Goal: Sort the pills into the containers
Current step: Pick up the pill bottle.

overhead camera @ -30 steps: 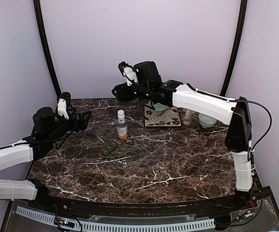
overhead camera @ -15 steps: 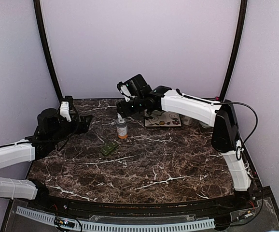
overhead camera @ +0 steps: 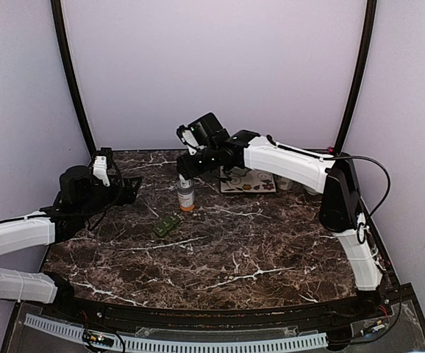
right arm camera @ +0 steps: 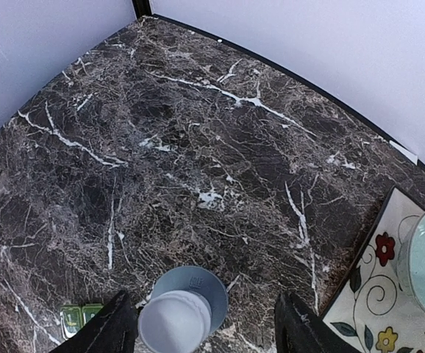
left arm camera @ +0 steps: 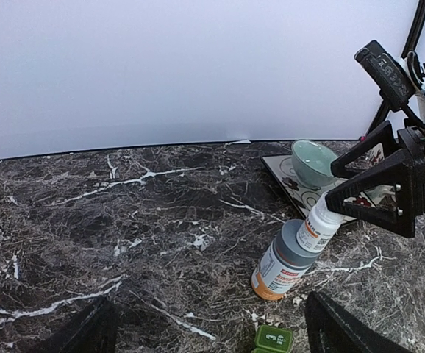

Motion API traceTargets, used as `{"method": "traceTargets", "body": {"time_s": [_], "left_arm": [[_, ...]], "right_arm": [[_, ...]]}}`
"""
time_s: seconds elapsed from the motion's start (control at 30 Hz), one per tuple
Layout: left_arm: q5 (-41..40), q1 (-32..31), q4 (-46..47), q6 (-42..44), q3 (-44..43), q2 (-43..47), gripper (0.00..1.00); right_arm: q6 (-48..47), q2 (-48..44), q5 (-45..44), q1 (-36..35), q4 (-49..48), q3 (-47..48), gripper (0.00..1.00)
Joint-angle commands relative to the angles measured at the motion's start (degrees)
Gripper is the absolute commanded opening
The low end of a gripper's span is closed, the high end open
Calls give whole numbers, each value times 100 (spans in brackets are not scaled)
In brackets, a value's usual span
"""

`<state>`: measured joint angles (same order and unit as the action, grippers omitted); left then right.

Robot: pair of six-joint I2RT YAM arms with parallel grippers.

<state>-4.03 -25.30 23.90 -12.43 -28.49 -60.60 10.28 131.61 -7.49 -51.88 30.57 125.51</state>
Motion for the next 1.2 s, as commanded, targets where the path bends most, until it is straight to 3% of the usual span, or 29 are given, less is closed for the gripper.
{"method": "traceTargets", "body": {"time_s": [0.0, 0.3, 0.63, 0.73, 1.07, 1.17], "left_arm": [[-74, -25, 62, -23, -141, 4, 91], [-93, -25, 71, -32, -130, 37, 91], [-93, -32, 70, -41, -111, 48, 91], [-57, -28, 97, -58, -113, 16, 91], [437, -35, 300, -121, -127, -133, 91], [791, -35, 445, -93, -139, -177, 91]], "right_arm": [[59, 189, 192, -51, 62, 244, 64], [62, 141, 227, -85, 89, 215, 61], [70, 193, 333, -86, 232, 227, 47], [75, 195, 358, -86, 269, 219, 40], [68, 40, 635, -86, 204, 66, 2], [79, -199, 781, -73, -24, -232, 0]]}}
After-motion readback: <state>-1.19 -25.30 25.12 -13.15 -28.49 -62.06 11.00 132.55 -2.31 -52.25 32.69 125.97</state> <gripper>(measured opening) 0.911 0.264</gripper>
